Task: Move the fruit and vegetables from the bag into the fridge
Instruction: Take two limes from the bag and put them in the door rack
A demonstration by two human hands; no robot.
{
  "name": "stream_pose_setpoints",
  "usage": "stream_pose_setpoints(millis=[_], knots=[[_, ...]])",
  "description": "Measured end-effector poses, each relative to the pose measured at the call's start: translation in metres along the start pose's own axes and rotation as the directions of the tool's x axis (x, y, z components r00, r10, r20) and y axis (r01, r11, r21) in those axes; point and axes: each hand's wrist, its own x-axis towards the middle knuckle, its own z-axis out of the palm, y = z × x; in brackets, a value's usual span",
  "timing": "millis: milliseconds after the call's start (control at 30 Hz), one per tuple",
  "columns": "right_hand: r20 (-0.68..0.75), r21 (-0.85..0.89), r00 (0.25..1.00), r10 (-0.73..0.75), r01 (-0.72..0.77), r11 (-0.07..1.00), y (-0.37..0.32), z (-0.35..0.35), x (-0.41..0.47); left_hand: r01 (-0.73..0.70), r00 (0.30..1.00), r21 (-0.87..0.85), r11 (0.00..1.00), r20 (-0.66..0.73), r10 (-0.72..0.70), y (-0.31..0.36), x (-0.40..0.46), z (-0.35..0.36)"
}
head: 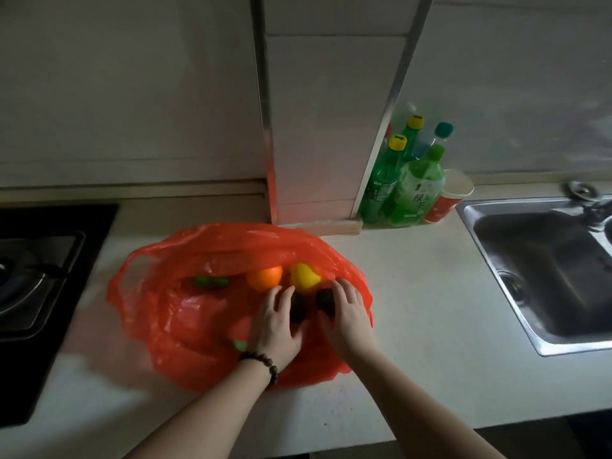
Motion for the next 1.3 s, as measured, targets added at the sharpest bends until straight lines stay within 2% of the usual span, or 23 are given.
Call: stream_pose_setpoints(millis=[200,433,633,933,1100,1300], knots=[[0.077,-0.019,0.997,-0.03,0.031,0.999,0.004,0.007,0.005,0.127,0.992,-0.015,0.992,0.016,-0.127,-0.001,0.001,0.013],[0.074,0.002,0.997,0.013,-0.014,1.0,0.009,0.016,0.006,0.127,0.991,-0.069,0.989,-0.02,-0.129,-0.007,0.002,0.013],[0.044,0.025,0.998,-0.048,0.047,0.999,0.001,0.01,0.001,0.12,0.98,-0.139,0.983,-0.143,-0.139,-0.003,-0.006,-0.003],[-0.085,0.14,0.965,-0.247,0.257,0.956,-0.065,-0.011,0.002,0.093,0.927,-0.231,0.969,-0.334,-0.169,-0.009,-0.017,-0.057],[-0.133,0.172,0.939,-0.318,0.338,0.925,-0.113,-0.006,-0.012,0.056,0.875,-0.248,0.967,-0.454,-0.167,-0.029,-0.042,-0.099],[-0.097,0.215,0.903,-0.419,0.43,0.877,-0.185,0.028,-0.059,0.066,0.787,-0.223,0.973,-0.588,-0.188,-0.076,-0.107,-0.16]])
